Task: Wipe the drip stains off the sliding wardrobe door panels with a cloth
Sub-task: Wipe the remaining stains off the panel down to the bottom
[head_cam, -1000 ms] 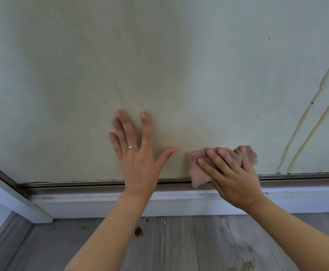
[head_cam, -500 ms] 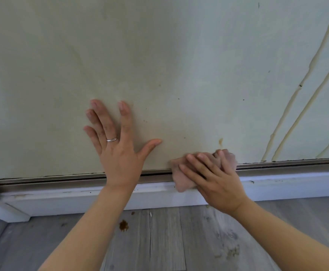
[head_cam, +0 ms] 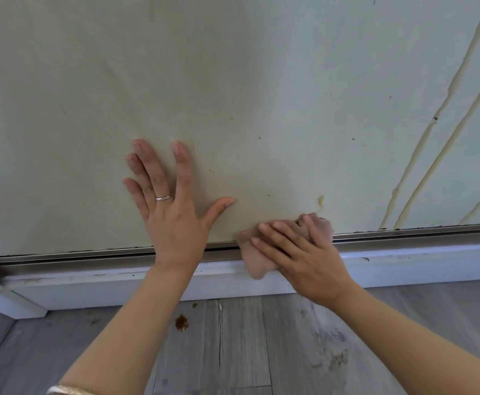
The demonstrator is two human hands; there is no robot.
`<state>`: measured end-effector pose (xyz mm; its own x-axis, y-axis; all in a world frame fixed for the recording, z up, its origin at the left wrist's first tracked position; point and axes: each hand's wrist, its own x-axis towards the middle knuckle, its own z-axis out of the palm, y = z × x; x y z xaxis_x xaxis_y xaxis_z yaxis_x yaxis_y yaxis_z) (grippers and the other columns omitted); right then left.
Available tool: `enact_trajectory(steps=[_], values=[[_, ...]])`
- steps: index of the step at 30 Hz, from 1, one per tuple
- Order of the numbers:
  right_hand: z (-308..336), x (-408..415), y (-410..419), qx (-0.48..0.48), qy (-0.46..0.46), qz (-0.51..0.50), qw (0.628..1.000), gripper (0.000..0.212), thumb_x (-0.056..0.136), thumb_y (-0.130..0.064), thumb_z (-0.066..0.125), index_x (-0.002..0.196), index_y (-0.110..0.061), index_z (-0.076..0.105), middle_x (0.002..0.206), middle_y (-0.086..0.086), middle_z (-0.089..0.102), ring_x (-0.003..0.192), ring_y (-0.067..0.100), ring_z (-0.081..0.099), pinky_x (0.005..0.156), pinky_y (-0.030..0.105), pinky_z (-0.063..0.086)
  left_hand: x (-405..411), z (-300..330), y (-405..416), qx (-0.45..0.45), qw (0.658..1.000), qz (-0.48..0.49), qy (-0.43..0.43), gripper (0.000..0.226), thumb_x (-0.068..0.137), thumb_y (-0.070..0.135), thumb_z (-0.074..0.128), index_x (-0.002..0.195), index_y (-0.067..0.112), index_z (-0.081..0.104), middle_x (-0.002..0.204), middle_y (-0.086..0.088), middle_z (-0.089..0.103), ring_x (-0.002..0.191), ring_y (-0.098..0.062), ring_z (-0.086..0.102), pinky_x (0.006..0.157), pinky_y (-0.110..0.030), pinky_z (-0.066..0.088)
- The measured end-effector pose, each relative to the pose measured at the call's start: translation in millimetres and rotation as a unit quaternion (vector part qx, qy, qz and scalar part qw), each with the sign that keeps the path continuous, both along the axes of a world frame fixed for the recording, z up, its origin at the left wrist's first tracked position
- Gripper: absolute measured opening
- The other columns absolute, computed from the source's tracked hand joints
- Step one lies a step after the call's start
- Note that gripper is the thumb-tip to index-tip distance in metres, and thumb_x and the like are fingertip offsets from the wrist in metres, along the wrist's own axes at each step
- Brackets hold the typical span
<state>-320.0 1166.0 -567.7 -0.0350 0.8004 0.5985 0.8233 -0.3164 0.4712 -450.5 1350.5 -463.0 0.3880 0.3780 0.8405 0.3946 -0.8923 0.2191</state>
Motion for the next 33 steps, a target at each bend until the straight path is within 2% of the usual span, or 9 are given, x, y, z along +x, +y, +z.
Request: enact_trajectory(steps=[3, 6, 8, 14, 20, 24, 26, 30, 33], values=[[7, 17, -38, 0.001, -0.003, -0.045, 0.999, 0.069, 0.091, -0.029, 0.042, 0.154, -0.023, 0.015, 0.163, -0.001, -0.004, 0.150, 0.018, -0.001, 0.119, 0.050, 0.001, 1, 1, -1, -0.010, 1.000, -0.007, -0.003, 0.093, 0.078, 0.068, 0.049, 0.143, 0.012, 0.013, 0.141, -0.044, 0.014, 0.132, -0.046, 0.000, 0.113, -0.040, -0.007], [40, 20, -23, 0.106, 0.007, -0.058, 0.993, 0.067, 0.095, -0.032, 0.042, 0.154, -0.025, 0.013, 0.163, 0.000, -0.006, 0.150, 0.018, -0.003, 0.118, 0.052, 0.004, 0, 1, -1, -0.009, 1.000, -0.003, -0.001, 0.094, 0.077, 0.067, 0.053, 0.143, 0.010, 0.016, 0.140, -0.045, 0.014, 0.132, -0.047, 0.000, 0.113, -0.037, -0.010], [52, 16, -2, 0.168, 0.028, -0.054, 0.984, 0.069, 0.097, -0.034, 0.042, 0.155, -0.024, 0.007, 0.162, 0.001, -0.009, 0.149, 0.019, -0.006, 0.118, 0.051, 0.001, 0, 1, 0, -0.006, 1.000, -0.001, 0.000, 0.094, 0.077, 0.066, 0.053, 0.142, 0.009, 0.016, 0.140, -0.045, 0.015, 0.131, -0.047, 0.000, 0.113, -0.040, -0.008], [-9, 6, -35, 0.040, 0.049, -0.060, 0.996, 0.080, 0.087, -0.028, 0.045, 0.155, -0.023, 0.003, 0.162, 0.000, -0.009, 0.150, 0.019, -0.004, 0.118, 0.051, 0.002, 1, 1, -2, -0.010, 1.000, -0.003, -0.001, 0.093, 0.079, 0.070, 0.047, 0.143, 0.012, 0.013, 0.141, -0.044, 0.013, 0.132, -0.047, 0.000, 0.113, -0.044, -0.005], [44, 12, 3, 0.203, 0.062, -0.067, 0.975, 0.067, 0.099, -0.035, 0.037, 0.156, -0.021, 0.004, 0.162, 0.003, -0.010, 0.149, 0.019, -0.006, 0.118, 0.051, 0.003, 0, 1, 0, -0.006, 1.000, -0.007, -0.005, 0.095, 0.077, 0.067, 0.051, 0.143, 0.010, 0.014, 0.140, -0.044, 0.013, 0.132, -0.047, 0.000, 0.113, -0.035, -0.011], [3, 5, -11, 0.138, 0.076, -0.074, 0.985, 0.055, 0.105, -0.036, 0.018, 0.155, -0.021, 0.001, 0.162, 0.005, -0.011, 0.149, 0.021, -0.006, 0.118, 0.051, 0.001, 0, 0, 1, 0.004, 1.000, 0.000, -0.003, 0.093, 0.078, 0.067, 0.049, 0.147, 0.021, 0.007, 0.141, -0.043, 0.014, 0.132, -0.047, 0.000, 0.114, -0.038, -0.008], [-7, 0, -18, 0.121, 0.085, -0.095, 0.984, 0.055, 0.105, -0.036, 0.014, 0.155, -0.021, 0.000, 0.162, 0.006, -0.008, 0.149, 0.021, -0.005, 0.117, 0.052, 0.003, 1, 1, -1, 0.004, 1.000, 0.003, 0.001, 0.093, 0.078, 0.069, 0.047, 0.147, 0.022, 0.006, 0.141, -0.043, 0.014, 0.133, -0.046, 0.001, 0.114, -0.041, -0.005], [23, -2, -12, 0.173, 0.104, -0.115, 0.973, 0.058, 0.101, -0.038, 0.029, 0.153, -0.022, 0.009, 0.156, 0.010, 0.007, 0.149, 0.020, -0.005, 0.114, 0.054, 0.010, -1, 5, -9, 0.002, 1.000, 0.013, 0.009, 0.093, 0.080, 0.068, 0.045, 0.146, 0.011, 0.013, 0.142, -0.043, 0.013, 0.133, -0.046, 0.003, 0.111, -0.050, 0.003], [61, 6, -8, 0.214, 0.099, -0.119, 0.965, 0.051, 0.103, -0.040, 0.024, 0.150, -0.022, 0.013, 0.155, 0.012, 0.011, 0.149, 0.018, -0.008, 0.114, 0.052, 0.009, 12, 33, -23, 0.063, 0.998, -0.022, -0.001, 0.092, 0.084, 0.067, 0.043, 0.150, 0.020, -0.001, 0.140, -0.039, 0.012, 0.131, -0.048, 0.004, 0.114, -0.045, -0.003]])
